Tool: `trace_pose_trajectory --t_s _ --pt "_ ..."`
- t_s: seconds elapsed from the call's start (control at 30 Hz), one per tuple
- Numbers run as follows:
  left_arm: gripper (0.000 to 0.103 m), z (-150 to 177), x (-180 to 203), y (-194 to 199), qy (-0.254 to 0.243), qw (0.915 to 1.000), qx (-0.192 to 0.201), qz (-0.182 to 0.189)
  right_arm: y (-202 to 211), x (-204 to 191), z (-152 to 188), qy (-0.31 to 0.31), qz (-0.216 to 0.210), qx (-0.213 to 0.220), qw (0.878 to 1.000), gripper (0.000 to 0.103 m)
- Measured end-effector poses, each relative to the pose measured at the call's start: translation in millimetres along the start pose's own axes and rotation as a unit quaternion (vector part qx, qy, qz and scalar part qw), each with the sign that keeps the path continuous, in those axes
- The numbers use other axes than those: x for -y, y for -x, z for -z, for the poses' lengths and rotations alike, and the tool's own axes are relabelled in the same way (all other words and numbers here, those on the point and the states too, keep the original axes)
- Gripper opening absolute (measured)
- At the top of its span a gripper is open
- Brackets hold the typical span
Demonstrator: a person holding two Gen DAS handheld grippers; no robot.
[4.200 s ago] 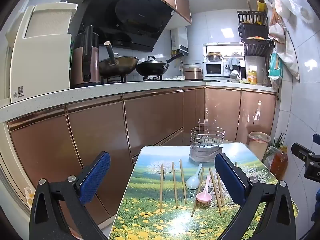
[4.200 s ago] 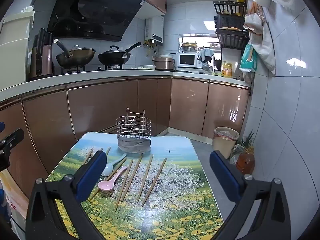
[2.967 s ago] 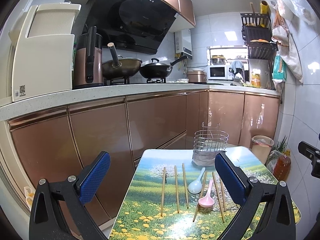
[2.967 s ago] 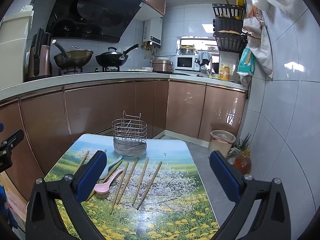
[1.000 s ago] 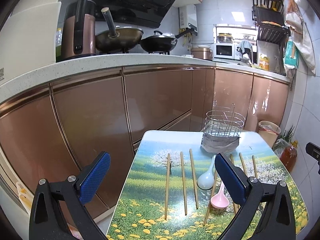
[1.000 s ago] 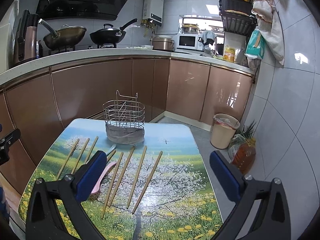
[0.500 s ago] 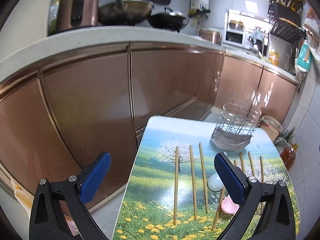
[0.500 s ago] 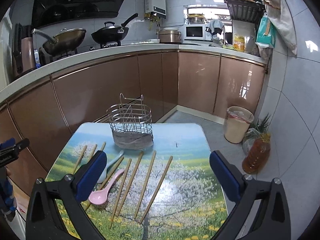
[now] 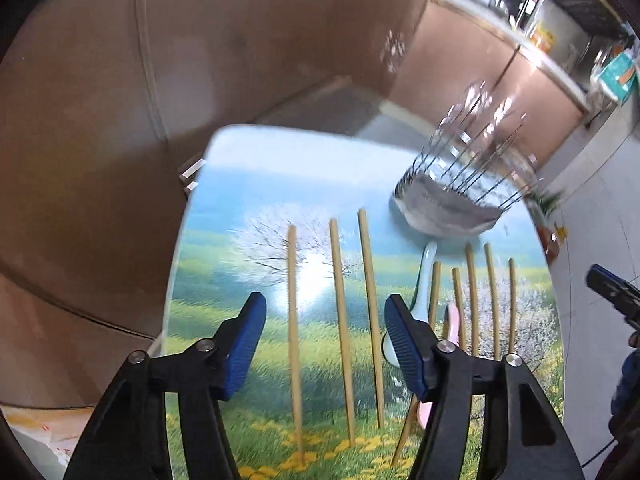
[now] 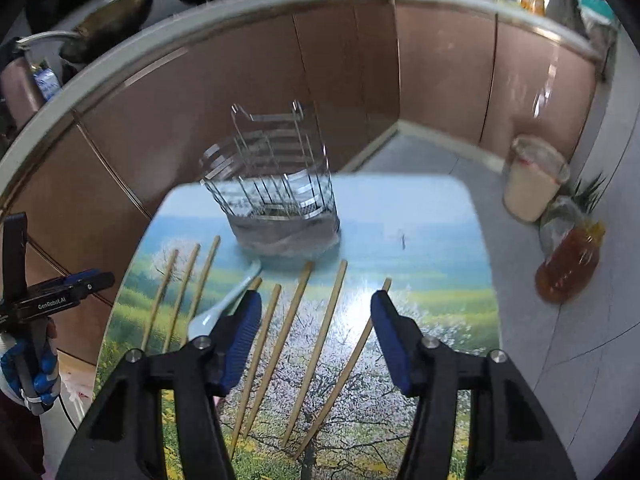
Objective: Organize utensils
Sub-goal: 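Lower the left tool toward a chopstick while the right tool lowers toward another, then close the left tool on a bamboo chopstick while the right tool closes on another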
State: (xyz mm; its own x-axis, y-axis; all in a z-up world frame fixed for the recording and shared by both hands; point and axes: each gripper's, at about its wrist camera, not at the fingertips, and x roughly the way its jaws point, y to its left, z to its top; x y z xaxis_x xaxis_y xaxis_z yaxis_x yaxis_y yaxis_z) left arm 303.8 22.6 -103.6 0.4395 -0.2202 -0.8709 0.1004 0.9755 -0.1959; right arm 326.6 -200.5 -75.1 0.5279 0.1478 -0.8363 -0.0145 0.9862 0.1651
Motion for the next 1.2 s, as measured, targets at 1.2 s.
trace_pose_trajectory --t_s 1.2 --pt "0.026 -81 21 -152 -0.011 0.9860 -0.165 -0.026 -155 29 -31 -0.021 0.034 -0.154 0.987 0.018"
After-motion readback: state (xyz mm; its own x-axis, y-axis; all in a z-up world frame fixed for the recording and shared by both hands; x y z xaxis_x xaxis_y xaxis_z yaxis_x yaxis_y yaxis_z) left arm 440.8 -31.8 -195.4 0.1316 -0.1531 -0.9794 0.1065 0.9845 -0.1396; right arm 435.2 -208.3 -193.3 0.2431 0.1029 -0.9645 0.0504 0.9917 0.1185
